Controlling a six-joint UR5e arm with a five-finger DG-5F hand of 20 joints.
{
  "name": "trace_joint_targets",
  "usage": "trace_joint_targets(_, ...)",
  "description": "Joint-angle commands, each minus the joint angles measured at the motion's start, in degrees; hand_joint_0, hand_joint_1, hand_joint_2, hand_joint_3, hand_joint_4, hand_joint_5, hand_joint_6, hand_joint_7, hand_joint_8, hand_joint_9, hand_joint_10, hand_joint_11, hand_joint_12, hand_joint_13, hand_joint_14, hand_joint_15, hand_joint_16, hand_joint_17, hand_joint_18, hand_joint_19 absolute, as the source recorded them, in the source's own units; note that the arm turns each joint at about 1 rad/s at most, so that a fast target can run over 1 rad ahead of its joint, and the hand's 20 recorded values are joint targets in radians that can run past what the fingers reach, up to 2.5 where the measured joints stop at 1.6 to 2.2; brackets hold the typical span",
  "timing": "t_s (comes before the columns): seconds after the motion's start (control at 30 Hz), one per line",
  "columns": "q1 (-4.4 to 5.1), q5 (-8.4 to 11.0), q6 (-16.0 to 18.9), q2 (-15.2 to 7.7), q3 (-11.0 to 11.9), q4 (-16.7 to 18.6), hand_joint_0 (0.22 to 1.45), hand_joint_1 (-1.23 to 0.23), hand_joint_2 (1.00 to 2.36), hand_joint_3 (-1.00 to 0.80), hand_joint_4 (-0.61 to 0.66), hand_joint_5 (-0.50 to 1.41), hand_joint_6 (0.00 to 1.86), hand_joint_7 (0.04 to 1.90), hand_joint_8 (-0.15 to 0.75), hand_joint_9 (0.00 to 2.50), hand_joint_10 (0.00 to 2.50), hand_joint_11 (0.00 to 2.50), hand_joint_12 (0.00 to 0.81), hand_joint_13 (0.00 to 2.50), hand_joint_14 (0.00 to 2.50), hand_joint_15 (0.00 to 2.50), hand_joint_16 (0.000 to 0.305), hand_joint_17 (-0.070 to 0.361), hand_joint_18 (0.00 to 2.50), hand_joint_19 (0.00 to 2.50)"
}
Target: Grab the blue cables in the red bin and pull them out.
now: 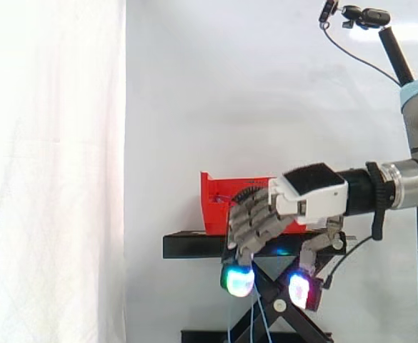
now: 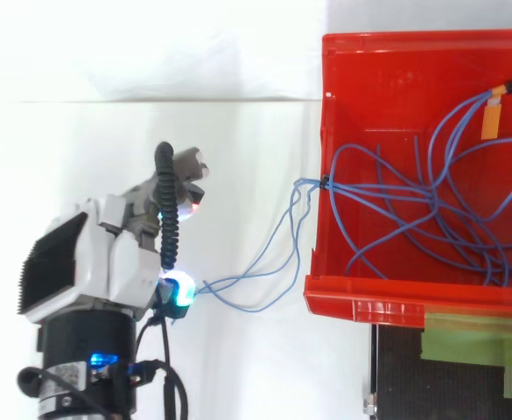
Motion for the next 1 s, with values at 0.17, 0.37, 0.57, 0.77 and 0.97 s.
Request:
trace_joint_targets(0.17,-0.97,-7.37,-0.97,-5.10,6.78,-0.52,0.69,-1.10,1.00,-1.00,0.11,0.59,0.00,0.69,0.272,0.67,0.01,1.29,0.386,0.56,0.02,0.58,0.048,0.109,0.38,0.36)
trace_joint_targets(0.37,-1.85,-8.16,-12.31,-5.10,8.27,-0.52,0.69,-1.10,1.00,-1.00,0.11,0.59,0.00,0.69,0.271,0.67,0.02,1.28,0.384,0.56,0.02,0.57,0.048,0.108,0.38,0.36)
trace_joint_targets(0.57,-2.11,-8.25,-18.11,-5.10,8.27,-3.86,0.69,-1.10,1.00,-1.00,0.10,0.58,0.00,0.68,0.266,0.67,0.01,1.27,0.383,0.56,0.02,0.57,0.048,0.108,0.38,0.36)
trace_joint_targets(0.77,-2.38,-8.25,-22.86,-5.10,8.27,-5.62,0.69,-1.10,1.00,-1.00,0.10,0.58,0.00,0.66,0.271,0.67,0.01,1.27,0.380,0.55,0.02,0.57,0.048,0.108,0.37,0.37)
trace_joint_targets(0.97,-2.82,-7.90,-25.23,-5.01,9.15,-8.52,0.70,-1.10,1.00,-1.00,0.10,0.58,0.00,0.66,0.264,0.67,0.01,1.26,0.378,0.54,0.02,0.56,0.048,0.108,0.37,0.37)
